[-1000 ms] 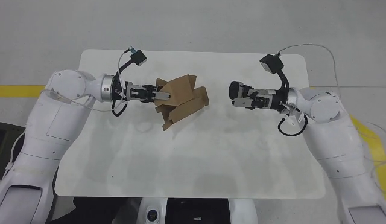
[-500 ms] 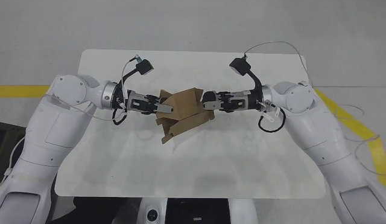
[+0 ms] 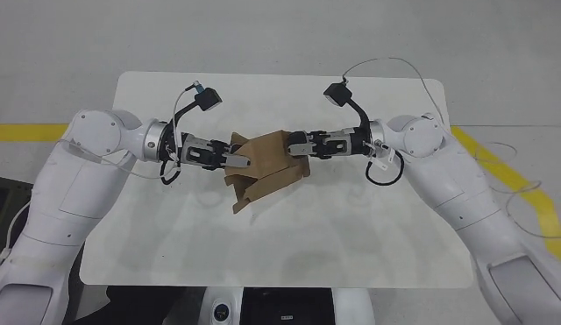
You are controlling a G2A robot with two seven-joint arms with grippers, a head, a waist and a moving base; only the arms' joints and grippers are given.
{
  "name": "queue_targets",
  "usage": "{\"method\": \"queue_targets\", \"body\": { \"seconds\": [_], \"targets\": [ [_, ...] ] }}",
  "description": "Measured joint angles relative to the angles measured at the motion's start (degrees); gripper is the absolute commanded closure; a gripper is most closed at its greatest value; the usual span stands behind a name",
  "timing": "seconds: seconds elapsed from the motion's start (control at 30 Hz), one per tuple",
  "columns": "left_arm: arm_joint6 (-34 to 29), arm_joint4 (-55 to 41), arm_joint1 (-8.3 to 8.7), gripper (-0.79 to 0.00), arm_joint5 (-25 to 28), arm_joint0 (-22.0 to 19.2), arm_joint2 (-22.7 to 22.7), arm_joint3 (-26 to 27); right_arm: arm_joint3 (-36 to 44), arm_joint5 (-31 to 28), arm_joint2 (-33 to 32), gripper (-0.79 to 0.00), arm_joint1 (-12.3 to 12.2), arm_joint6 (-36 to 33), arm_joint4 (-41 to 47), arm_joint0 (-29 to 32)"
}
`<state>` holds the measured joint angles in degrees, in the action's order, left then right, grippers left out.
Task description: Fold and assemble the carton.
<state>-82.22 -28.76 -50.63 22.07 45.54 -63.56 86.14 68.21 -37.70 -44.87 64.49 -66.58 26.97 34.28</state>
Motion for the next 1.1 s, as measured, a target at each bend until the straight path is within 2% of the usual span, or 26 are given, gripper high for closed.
{"method": "queue_targets", "body": {
  "seconds": [0.57,0.8,1.1],
  "targets": [
    [0.85,-0.56,0.76,0.0,0.85,-0.56,0.6,-0.69,-1.91,-0.55,5.02,-0.234,1.62,0.55,4.75,-2.47],
    [0.82,-0.92,0.97,0.0,0.82,-0.72,0.91,-1.51,-2.04,-0.32,5.94,-0.166,1.46,0.31,7.22,-2.85],
    [0.95,-1.15,1.28,0.0,0.95,-0.77,1.21,-1.28,-1.68,0.53,8.27,-0.154,1.68,-0.54,9.59,-4.29]
  ]
}}
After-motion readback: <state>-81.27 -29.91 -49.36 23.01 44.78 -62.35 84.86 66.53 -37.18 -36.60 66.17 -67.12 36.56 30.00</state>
